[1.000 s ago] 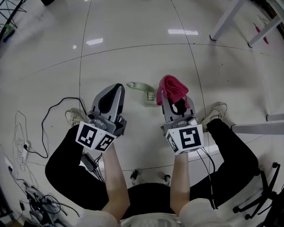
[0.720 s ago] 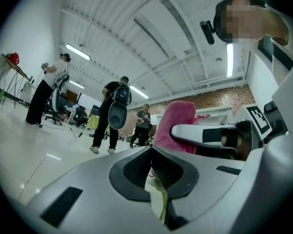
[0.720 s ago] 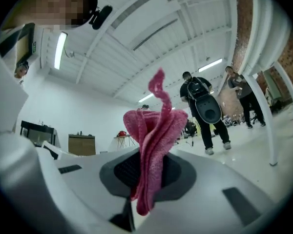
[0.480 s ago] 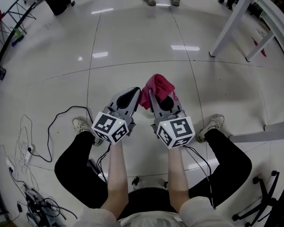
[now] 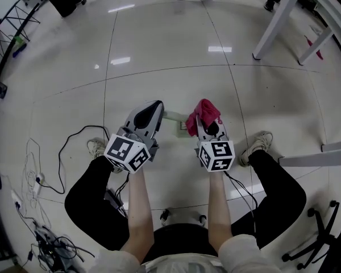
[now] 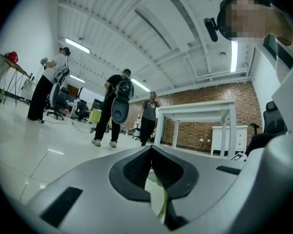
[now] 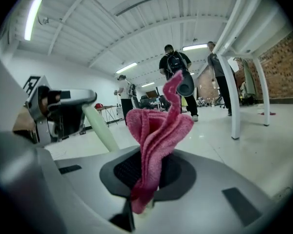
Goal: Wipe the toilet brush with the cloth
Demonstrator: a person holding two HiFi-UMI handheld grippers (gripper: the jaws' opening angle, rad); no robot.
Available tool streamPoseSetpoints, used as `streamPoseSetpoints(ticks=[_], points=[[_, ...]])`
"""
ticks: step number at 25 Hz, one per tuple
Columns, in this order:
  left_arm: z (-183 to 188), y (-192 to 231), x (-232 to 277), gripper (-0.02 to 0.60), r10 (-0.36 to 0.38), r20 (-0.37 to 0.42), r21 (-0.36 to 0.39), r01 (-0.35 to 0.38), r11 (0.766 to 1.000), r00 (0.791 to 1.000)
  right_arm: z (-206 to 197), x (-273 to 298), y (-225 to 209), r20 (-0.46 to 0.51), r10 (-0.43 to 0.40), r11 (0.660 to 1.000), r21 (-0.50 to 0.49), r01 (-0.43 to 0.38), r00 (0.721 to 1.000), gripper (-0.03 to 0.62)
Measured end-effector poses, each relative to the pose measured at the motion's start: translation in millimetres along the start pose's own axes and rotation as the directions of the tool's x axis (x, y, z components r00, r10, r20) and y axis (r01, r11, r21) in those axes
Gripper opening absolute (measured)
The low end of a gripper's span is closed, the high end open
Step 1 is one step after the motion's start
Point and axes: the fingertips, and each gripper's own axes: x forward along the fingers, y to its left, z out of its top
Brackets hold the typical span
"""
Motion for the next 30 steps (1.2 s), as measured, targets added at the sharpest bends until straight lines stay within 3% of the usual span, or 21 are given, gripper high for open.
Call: streamPoseSetpoints(ticks=[6,8,11,16,19,25,30], points=[[-1,-3,4,0.005,-0.012,-0.007,0.013,0.012,1.000,1.000,-66,10,2,-0.122,0.009,1.000,-0.001,-0.009,0.992,0.032],[-2,-3,4,0.005,-0.006,-0.011,0.008,0.006,1.000,1.000,-79,1,-1,-0.110,-0.037,0.995,0.084,0.047,0.993,0.031],[-2,-2,2,0.005,-0.006,-0.009,0.002,0.006,1.000,1.000,-108,-21,-2,-0.133,-0.105,0.962,0.237,0.135,0.986,0.032],[-1,-1,2,0.005,-0.006,-0.006,0.012,0.006,1.000,1.000,-156,-14,41,-0.252,0.017,0.954,0.293,0.059,0.968,0.032],[0,-1,2,0.005,-0.005,-0.002,0.013,0.005,1.000,1.000,-171,5,54,-0.316,0.059,0.932,0.357,0.061,0.947,0.032],[1,-4,5,0.005,-0.014,0.010,0.015,0.013,1.000,1.000,-176,37,47,-0.366,0.017,0.903,0.405,0.143,0.931,0.032],[-1,-4,4,0.005,-0.015,0.006,0.010,0.015,1.000,1.000,-138,48,47,-0.284,-0.045,0.917,0.369,0.153,0.958,0.032]])
